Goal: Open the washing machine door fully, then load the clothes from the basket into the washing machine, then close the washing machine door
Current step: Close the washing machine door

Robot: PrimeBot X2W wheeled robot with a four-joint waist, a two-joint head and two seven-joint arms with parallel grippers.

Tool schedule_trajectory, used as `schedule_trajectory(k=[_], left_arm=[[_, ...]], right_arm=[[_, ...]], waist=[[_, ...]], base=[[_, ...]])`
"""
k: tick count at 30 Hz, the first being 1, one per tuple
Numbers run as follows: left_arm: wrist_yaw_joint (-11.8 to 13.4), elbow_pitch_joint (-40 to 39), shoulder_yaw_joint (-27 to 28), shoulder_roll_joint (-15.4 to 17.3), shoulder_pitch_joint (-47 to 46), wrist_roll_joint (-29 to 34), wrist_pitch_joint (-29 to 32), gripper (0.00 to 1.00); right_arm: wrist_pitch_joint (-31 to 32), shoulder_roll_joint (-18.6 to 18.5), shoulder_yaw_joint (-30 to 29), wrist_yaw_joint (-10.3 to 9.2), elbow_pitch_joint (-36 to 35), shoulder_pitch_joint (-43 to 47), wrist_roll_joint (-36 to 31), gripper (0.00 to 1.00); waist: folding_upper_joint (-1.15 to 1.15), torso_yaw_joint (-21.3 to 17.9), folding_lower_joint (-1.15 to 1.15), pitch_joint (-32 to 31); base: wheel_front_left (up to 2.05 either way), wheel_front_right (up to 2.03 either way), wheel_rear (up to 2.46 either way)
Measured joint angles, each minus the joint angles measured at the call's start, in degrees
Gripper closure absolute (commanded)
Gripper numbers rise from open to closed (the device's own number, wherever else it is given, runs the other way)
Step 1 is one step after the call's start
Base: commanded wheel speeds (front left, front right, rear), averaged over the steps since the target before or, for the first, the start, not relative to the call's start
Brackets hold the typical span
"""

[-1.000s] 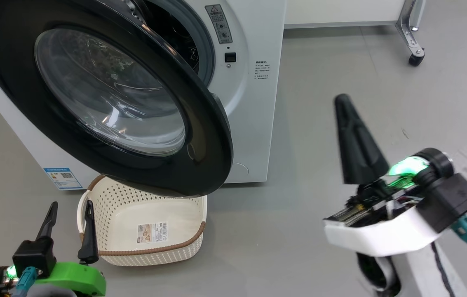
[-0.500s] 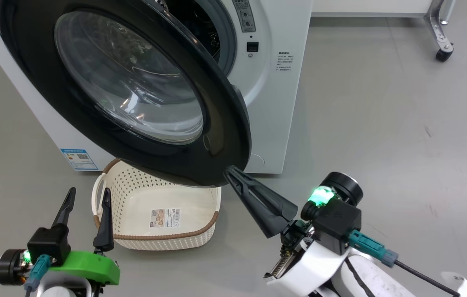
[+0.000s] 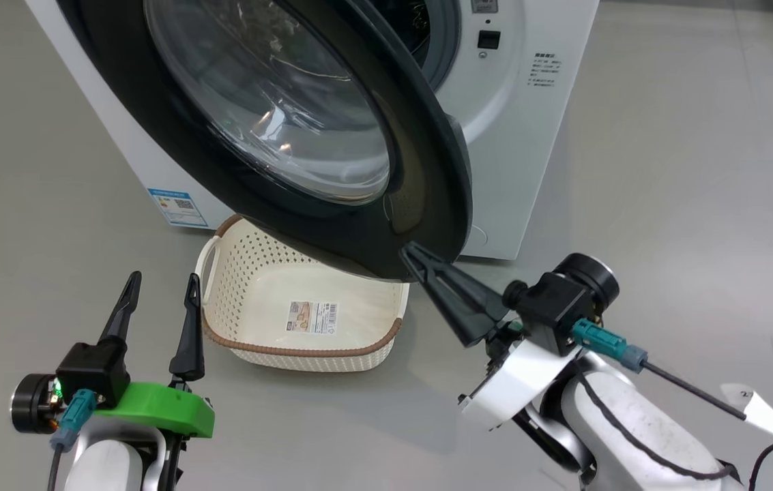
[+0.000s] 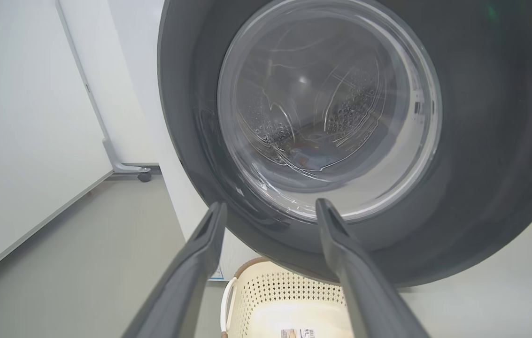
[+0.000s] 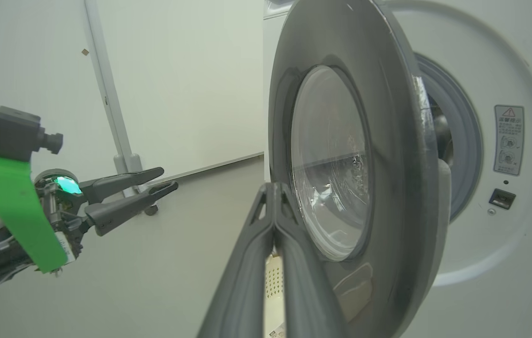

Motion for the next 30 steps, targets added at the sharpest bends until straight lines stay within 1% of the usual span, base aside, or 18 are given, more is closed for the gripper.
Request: schedule_trajectory(k=[3,7,16,23,27,29,30], left_arm=[[-0.02,0.05,-0.01,-0.12,-0.28,-0.02,0.00,0.00],[-0.44,0.26,-0.02,-0.22,-0.81,-0.24,0.00,0.00],[-0.53,0.47,-0.23,-0.37,-2.26,-0.27,0.00,0.00],[-0.94,0.75,0.24,-0.43,-2.52,-0.35,0.00,0.00],[-0.96,0.85,0.24,-0.47,-2.52,-0.35,0.00,0.00],[-0.97,0.80,0.24,-0.49,-2.52,-0.35,0.00,0.00],[-0.98,0.79,0.24,-0.49,-2.53,-0.35,0.00,0.00]], right_arm=[[-0.03,-0.38,-1.54,0.00,1.24,-0.80,-0.01,1.00],[-0.45,-1.87,-3.21,0.00,3.71,-2.53,-0.16,1.00],[-1.61,-2.18,-6.67,-0.02,8.01,-5.30,0.42,1.00],[-3.39,-2.27,-8.82,-0.10,11.43,-7.34,0.53,1.00],[-4.05,-2.23,-10.28,-0.70,12.51,-8.42,0.53,1.00],[-4.07,-2.22,-11.00,-1.59,12.79,-9.29,0.53,1.00],[-4.13,-2.24,-11.44,-1.74,12.94,-9.94,0.52,1.00]], waist=[[0.00,0.86,0.00,0.70],[0.00,2.46,0.00,1.85],[0.00,5.11,0.00,3.85],[0.00,6.26,0.00,5.14],[0.00,6.33,0.00,5.35],[0.00,6.29,0.00,5.61],[0.00,6.26,0.00,5.81]], base=[[0.00,0.00,0.00],[0.00,0.00,0.00],[0.00,0.00,0.00],[0.00,0.00,0.00],[0.00,0.00,0.00],[0.00,0.00,0.00],[0.00,0.00,0.00]])
